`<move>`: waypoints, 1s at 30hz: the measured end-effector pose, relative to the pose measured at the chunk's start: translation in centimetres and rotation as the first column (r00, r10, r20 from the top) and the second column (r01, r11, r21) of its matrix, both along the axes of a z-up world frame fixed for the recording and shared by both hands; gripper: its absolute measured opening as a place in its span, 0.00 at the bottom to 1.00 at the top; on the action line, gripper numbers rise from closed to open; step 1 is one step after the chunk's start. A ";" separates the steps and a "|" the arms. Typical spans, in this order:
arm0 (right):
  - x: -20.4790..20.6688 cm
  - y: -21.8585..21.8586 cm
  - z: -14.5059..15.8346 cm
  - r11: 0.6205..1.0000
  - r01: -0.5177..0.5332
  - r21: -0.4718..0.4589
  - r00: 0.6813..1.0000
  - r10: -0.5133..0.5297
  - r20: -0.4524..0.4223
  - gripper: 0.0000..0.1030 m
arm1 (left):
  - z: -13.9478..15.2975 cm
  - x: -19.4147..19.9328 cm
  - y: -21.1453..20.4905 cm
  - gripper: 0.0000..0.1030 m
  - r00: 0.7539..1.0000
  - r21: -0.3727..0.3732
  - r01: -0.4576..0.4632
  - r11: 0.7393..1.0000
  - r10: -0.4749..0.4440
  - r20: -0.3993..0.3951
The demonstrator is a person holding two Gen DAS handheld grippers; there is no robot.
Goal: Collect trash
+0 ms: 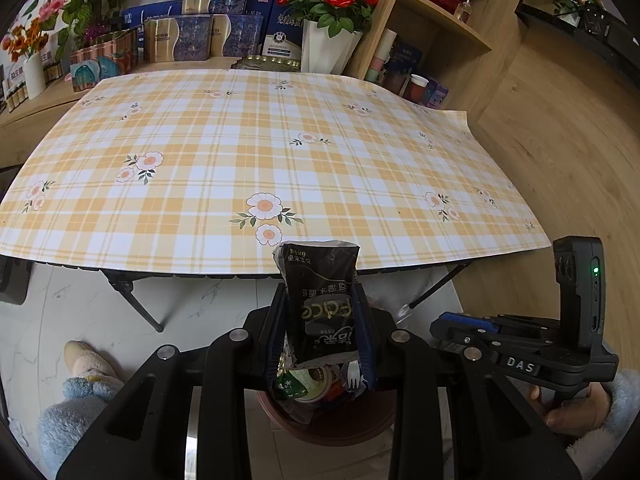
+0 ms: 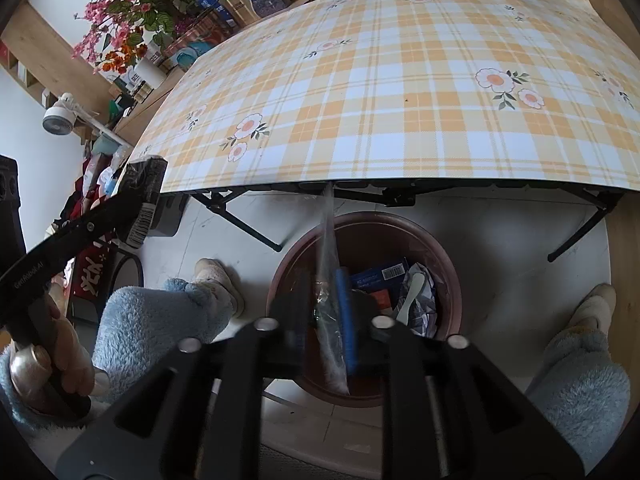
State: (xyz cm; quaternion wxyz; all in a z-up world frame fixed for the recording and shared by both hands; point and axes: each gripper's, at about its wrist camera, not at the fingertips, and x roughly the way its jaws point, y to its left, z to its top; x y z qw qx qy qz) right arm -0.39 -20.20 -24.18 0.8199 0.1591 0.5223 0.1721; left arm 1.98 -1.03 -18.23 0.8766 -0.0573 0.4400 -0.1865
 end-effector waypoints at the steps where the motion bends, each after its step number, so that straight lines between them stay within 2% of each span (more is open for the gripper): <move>1: -0.2 -0.1 0.4 1.000 0.011 -0.003 1.000 -0.011 0.021 0.60 | 0.0 0.0 0.0 0.30 1.000 0.000 0.001 1.000 -0.001 0.000; 3: -0.4 -0.4 1.3 0.999 0.030 -0.012 0.997 -0.029 0.066 0.72 | -0.1 0.0 -0.1 0.30 1.000 0.003 0.003 1.000 -0.003 -0.001; 5: -0.4 -0.8 2.0 0.998 0.055 -0.021 0.994 -0.052 0.091 0.75 | -0.4 0.0 -0.2 0.30 1.000 0.008 0.011 1.000 -0.011 -0.006; 7: -0.5 -1.4 2.7 0.996 0.087 -0.017 0.989 -0.084 0.123 0.86 | -0.8 0.0 -0.5 0.30 1.000 0.016 0.021 1.000 -0.021 -0.011; 9: -0.5 -2.2 3.3 0.993 0.122 -0.011 0.981 -0.119 0.150 0.90 | -1.2 -0.1 -0.8 0.30 0.999 0.028 0.036 0.999 -0.036 -0.016; 22: -0.4 -4.5 3.9 0.982 0.186 -0.044 0.964 -0.174 0.200 0.92 | -4.9 0.5 -4.6 0.33 0.980 0.118 0.182 0.976 -0.170 -0.104; 24: -0.5 -4.7 3.9 0.981 0.190 -0.043 0.963 -0.178 0.200 0.93 | -5.2 0.6 -5.2 0.42 0.976 0.135 0.203 0.970 -0.189 -0.107; 26: -0.4 -4.9 3.8 0.980 0.195 -0.042 0.963 -0.183 0.197 0.93 | -5.0 0.5 -5.6 0.80 0.976 0.146 0.207 0.967 -0.194 -0.095; 28: -0.4 -5.1 3.8 0.979 0.198 -0.042 0.963 -0.187 0.195 0.93 | -4.2 0.2 -5.6 0.91 0.981 0.137 0.194 0.971 -0.189 -0.051; 30: -0.4 -5.1 3.8 0.979 0.199 -0.044 0.963 -0.187 0.195 0.93 | -3.7 0.1 -5.7 0.92 0.984 0.156 0.180 0.971 -0.177 -0.028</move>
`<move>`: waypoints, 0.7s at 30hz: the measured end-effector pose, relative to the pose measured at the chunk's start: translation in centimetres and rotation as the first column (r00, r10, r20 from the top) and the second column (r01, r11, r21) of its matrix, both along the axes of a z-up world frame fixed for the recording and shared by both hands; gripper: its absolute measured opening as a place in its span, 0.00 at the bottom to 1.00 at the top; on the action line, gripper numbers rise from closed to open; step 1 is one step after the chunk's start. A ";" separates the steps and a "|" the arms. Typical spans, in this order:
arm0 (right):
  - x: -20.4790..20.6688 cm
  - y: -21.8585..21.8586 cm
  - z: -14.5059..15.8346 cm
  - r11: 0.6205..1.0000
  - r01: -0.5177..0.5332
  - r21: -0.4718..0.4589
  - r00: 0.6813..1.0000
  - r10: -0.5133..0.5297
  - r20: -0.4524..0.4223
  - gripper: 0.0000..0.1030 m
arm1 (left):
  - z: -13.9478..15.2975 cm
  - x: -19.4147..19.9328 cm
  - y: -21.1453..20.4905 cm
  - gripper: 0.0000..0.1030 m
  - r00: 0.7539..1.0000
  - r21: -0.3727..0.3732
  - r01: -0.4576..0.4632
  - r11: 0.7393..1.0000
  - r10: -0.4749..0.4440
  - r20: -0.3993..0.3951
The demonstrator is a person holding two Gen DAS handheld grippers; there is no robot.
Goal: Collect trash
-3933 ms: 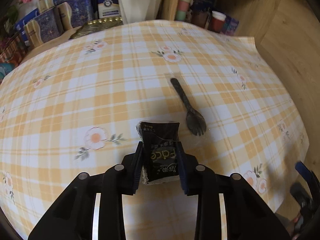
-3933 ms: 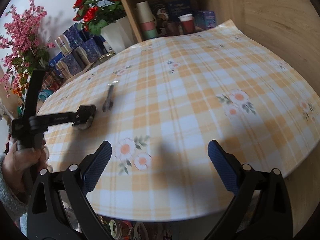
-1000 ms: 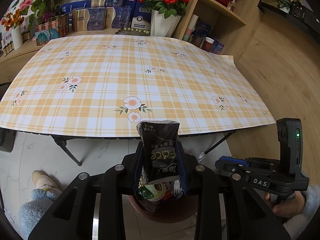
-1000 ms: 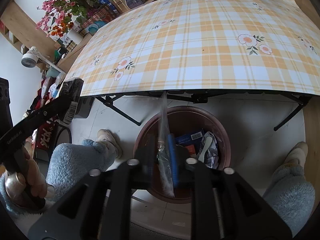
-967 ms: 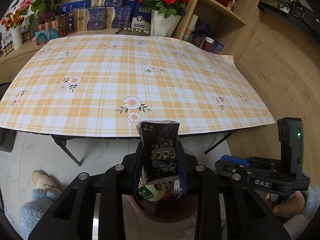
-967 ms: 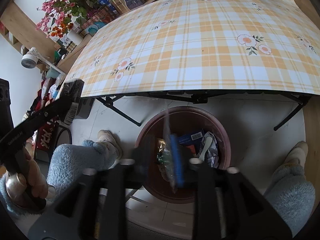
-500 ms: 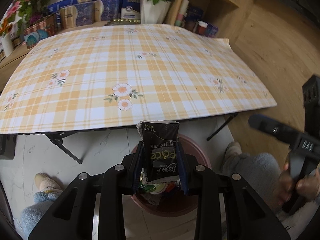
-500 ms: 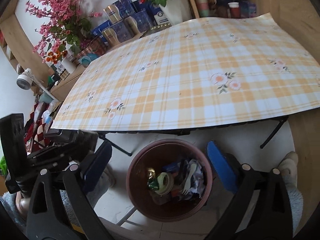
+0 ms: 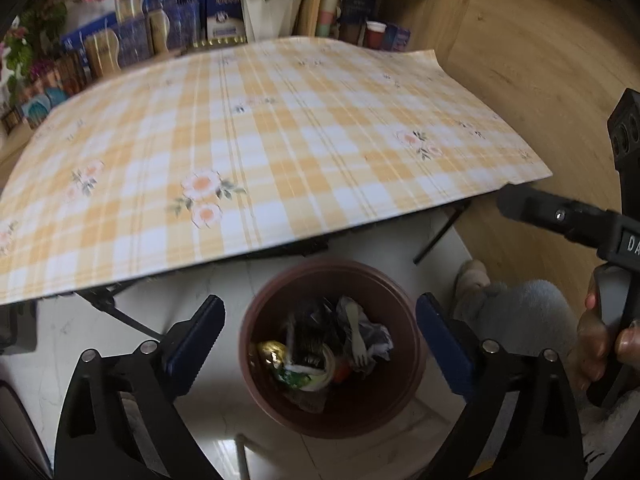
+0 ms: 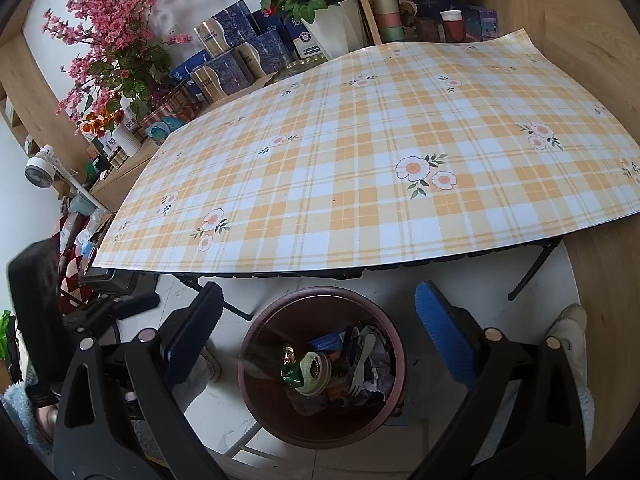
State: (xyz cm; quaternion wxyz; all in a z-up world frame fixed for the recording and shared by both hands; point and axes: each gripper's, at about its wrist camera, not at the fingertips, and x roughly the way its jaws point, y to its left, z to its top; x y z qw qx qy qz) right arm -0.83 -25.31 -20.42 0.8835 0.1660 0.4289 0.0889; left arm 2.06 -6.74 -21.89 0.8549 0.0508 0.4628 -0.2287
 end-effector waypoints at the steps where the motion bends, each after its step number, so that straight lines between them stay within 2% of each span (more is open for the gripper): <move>1: 0.0 0.0 0.0 1.000 0.000 -0.003 1.000 0.000 0.000 0.93 | 0.1 0.0 0.0 0.92 1.000 0.019 -0.011 1.000 0.011 0.009; 5: 0.0 0.1 0.3 1.000 0.002 -0.014 1.000 -0.002 0.005 0.93 | 0.9 0.0 0.6 0.92 0.999 0.016 -0.044 0.999 0.044 0.030; 15: -0.3 1.0 3.0 0.997 -0.011 -0.079 0.998 0.015 0.056 0.94 | 5.8 -0.5 1.9 0.94 0.979 -0.003 -0.097 0.995 0.096 0.180; 18: -0.4 1.4 4.9 0.992 -0.024 -0.122 0.995 0.035 0.090 0.94 | 8.4 -0.8 2.5 0.94 0.957 -0.008 -0.124 0.992 0.122 0.262; 21: -0.7 1.8 8.0 0.981 -0.031 -0.191 0.987 0.060 0.150 0.94 | 12.1 -1.1 2.9 0.94 0.914 0.023 -0.185 0.982 0.163 0.371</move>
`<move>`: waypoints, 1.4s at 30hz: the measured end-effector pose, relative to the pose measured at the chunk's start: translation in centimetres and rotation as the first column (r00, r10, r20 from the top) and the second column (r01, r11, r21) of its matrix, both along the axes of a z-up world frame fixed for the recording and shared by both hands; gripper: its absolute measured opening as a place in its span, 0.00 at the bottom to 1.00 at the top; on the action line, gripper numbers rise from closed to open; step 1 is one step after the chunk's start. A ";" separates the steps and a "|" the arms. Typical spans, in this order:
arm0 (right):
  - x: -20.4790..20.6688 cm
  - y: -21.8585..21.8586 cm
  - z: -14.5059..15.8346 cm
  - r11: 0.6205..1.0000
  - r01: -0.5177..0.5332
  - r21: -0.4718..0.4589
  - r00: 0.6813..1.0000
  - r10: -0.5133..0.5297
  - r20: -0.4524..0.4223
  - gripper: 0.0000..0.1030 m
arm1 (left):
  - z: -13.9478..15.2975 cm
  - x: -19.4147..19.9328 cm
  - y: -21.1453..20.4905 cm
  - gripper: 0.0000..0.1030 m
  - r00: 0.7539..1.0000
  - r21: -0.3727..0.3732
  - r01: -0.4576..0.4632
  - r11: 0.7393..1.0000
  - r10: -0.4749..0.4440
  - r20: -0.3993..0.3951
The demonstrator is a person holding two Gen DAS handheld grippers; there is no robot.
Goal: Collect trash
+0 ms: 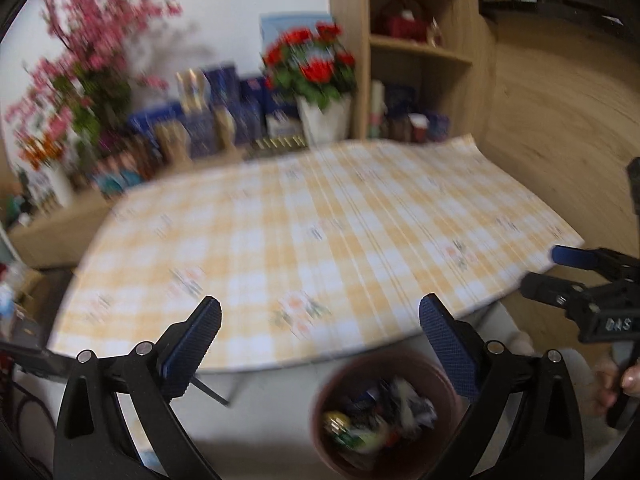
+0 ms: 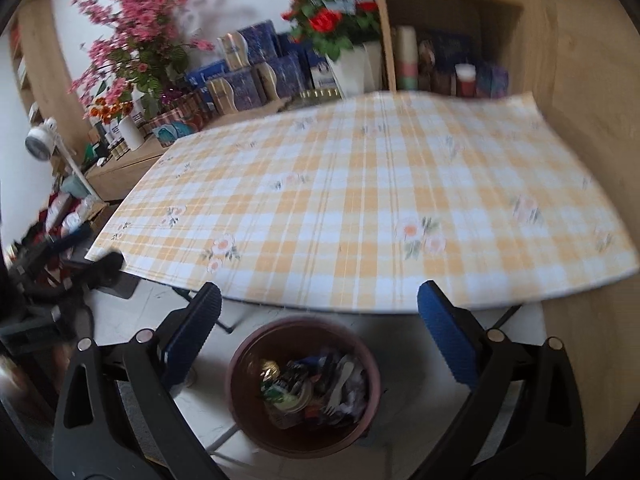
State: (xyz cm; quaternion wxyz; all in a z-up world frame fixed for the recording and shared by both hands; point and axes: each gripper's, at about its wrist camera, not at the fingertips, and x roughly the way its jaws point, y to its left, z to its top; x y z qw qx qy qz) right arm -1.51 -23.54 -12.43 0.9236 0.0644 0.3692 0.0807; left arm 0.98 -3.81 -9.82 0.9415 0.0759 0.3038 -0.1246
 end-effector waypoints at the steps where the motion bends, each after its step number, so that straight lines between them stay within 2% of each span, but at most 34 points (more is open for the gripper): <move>1: -0.1 0.1 0.8 1.000 -0.001 -0.012 1.000 0.001 0.017 0.94 | 1.0 -0.1 0.0 0.94 0.999 0.022 -0.024 0.999 0.024 0.029; 3: -0.3 0.1 3.1 0.999 0.004 -0.035 0.998 -0.001 0.064 0.94 | 3.4 -0.8 0.0 0.94 0.991 0.066 -0.069 0.995 0.060 0.122; 5: -0.5 -0.1 5.0 0.999 0.017 -0.043 0.995 -0.012 0.100 0.94 | 5.4 -1.6 0.2 0.94 0.978 0.069 -0.085 0.994 0.070 0.194; 9: -1.0 -0.6 8.2 0.999 0.041 -0.035 0.986 -0.035 0.160 0.94 | 8.5 -2.7 0.7 0.94 0.961 0.054 -0.109 0.993 0.091 0.260; 12: -1.5 -0.7 9.8 0.998 0.048 -0.034 0.981 -0.041 0.192 0.94 | 10.5 -3.2 1.5 0.94 0.965 -0.004 -0.091 0.996 0.089 0.247; 19: -2.5 -0.4 11.4 0.998 0.047 -0.037 0.975 -0.038 0.220 0.94 | 12.1 -4.1 2.2 0.94 0.968 -0.038 -0.075 0.996 0.081 0.238; 34: -3.0 -0.1 11.7 0.998 0.053 -0.046 0.975 -0.042 0.217 0.94 | 12.0 -4.8 2.1 0.94 0.970 -0.063 -0.076 0.995 0.089 0.228; 42: -3.5 0.5 11.5 0.997 0.055 -0.053 0.977 -0.042 0.208 0.94 | 11.5 -4.4 2.3 0.94 0.977 -0.075 -0.080 0.994 0.093 0.193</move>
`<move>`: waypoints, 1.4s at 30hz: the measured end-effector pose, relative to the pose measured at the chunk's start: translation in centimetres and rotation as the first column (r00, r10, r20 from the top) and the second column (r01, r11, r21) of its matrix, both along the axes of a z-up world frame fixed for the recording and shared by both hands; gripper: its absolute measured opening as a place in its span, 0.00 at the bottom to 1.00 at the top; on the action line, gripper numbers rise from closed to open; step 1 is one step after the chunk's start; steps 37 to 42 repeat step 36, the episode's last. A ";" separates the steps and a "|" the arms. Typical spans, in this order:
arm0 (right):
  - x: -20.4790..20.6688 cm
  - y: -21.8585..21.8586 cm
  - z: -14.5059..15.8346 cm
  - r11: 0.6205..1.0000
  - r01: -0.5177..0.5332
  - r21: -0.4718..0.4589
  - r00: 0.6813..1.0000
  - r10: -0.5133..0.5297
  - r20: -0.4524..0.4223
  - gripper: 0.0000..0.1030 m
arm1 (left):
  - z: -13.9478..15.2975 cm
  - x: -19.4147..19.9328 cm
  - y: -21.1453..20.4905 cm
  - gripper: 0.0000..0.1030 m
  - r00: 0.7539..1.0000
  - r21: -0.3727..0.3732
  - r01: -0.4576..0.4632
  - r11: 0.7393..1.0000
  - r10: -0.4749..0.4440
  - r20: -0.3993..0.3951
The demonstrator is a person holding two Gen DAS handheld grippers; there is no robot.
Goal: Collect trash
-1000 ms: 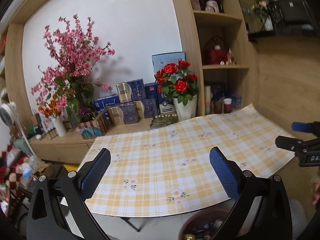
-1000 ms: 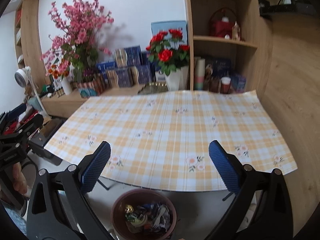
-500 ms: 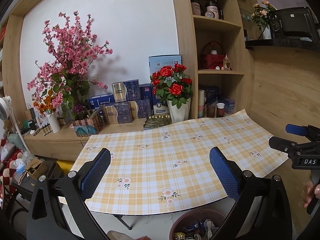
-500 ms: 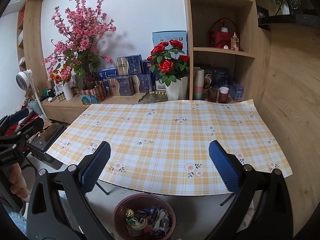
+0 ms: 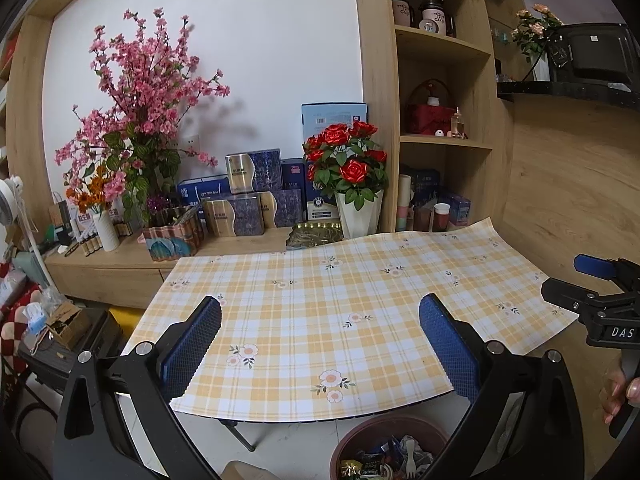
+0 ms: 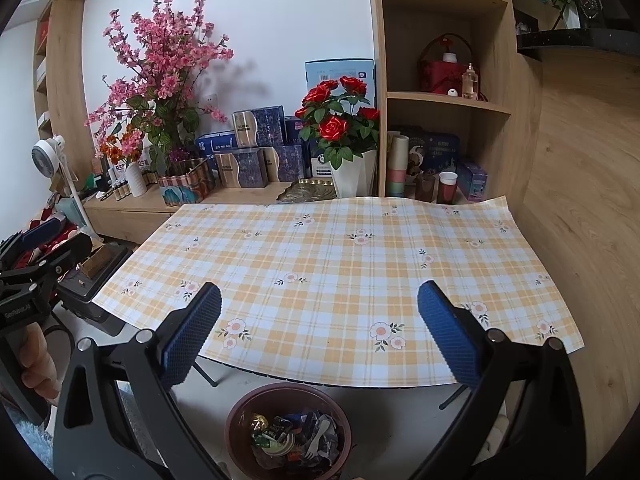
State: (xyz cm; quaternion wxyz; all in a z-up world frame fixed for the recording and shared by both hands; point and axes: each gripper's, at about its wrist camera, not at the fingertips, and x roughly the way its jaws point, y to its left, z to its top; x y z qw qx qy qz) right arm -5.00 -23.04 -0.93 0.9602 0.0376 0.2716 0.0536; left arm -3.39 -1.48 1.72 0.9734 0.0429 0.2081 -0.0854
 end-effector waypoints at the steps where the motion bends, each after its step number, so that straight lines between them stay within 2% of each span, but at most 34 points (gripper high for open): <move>1: 0.0 0.1 -0.1 1.000 0.000 0.001 1.000 0.000 -0.002 0.94 | -0.1 0.1 0.0 0.94 1.000 0.000 0.000 1.000 0.000 -0.002; 28: 0.1 0.4 -0.5 1.000 -0.007 0.001 1.000 0.007 -0.011 0.94 | -1.2 0.4 0.3 0.94 0.999 0.025 -0.022 0.999 0.023 -0.024; 34: -0.1 1.0 -0.9 1.000 -0.006 0.002 1.000 0.006 -0.013 0.94 | -1.4 0.9 0.8 0.94 0.998 0.004 -0.028 1.000 0.028 -0.055; 42: 0.0 0.8 -0.9 1.000 -0.006 0.003 1.000 0.006 -0.015 0.94 | -1.4 1.0 0.9 0.94 0.998 0.001 -0.030 1.000 0.030 -0.059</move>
